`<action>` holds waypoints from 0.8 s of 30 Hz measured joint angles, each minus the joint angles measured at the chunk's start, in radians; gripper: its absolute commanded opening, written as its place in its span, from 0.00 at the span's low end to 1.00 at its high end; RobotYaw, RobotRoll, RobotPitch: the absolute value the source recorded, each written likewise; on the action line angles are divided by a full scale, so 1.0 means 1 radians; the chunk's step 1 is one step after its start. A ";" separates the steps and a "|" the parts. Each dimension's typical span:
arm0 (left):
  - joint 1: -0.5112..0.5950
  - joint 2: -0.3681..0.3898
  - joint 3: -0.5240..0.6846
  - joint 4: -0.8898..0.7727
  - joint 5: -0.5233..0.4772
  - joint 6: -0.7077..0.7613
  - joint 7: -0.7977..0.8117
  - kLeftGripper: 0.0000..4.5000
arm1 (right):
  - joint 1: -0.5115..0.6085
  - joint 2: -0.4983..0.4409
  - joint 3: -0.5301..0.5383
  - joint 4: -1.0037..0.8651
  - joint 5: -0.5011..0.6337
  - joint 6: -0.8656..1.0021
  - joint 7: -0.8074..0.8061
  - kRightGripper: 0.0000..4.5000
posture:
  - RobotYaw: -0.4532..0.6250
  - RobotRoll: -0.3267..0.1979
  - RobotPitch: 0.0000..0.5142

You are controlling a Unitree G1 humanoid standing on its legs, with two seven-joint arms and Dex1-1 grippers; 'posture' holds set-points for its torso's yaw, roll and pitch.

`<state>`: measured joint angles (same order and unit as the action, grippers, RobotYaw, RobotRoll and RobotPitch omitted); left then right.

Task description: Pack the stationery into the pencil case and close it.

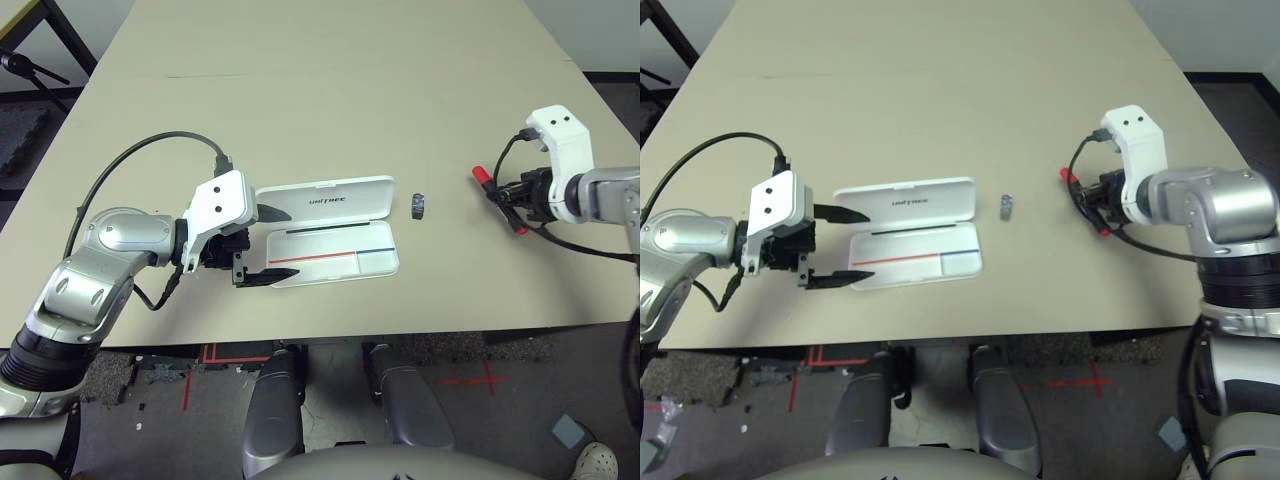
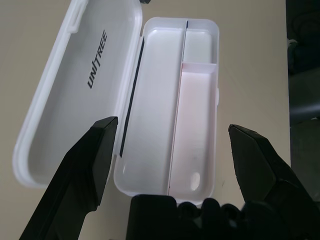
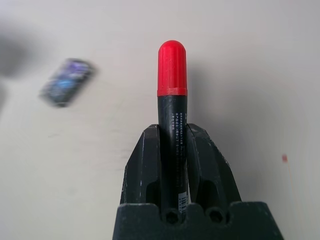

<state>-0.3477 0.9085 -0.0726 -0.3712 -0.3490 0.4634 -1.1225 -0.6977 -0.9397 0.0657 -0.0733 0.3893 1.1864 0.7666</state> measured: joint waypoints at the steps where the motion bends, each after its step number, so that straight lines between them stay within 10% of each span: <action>1: 0.000 0.004 0.008 0.001 0.000 -0.002 0.000 1.00 | -0.001 -0.022 0.014 -0.015 0.004 -0.030 0.044 0.11 | 0.39 0.62 0.42; 11: 0.023 0.031 0.032 -0.003 -0.001 -0.006 0.000 1.00 | 0.059 -0.132 0.121 -0.183 -0.007 -0.390 0.387 0.11 | 0.42 0.62 0.42; 24: 0.084 0.053 0.086 -0.037 -0.005 0.011 0.030 1.00 | -0.011 0.072 0.235 -0.256 -0.033 -0.505 0.448 0.11 | 0.45 0.62 0.42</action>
<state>-0.2634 0.9619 0.0132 -0.4083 -0.3536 0.4746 -1.0926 -0.7086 -0.8675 0.3007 -0.3290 0.3560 0.6817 1.2144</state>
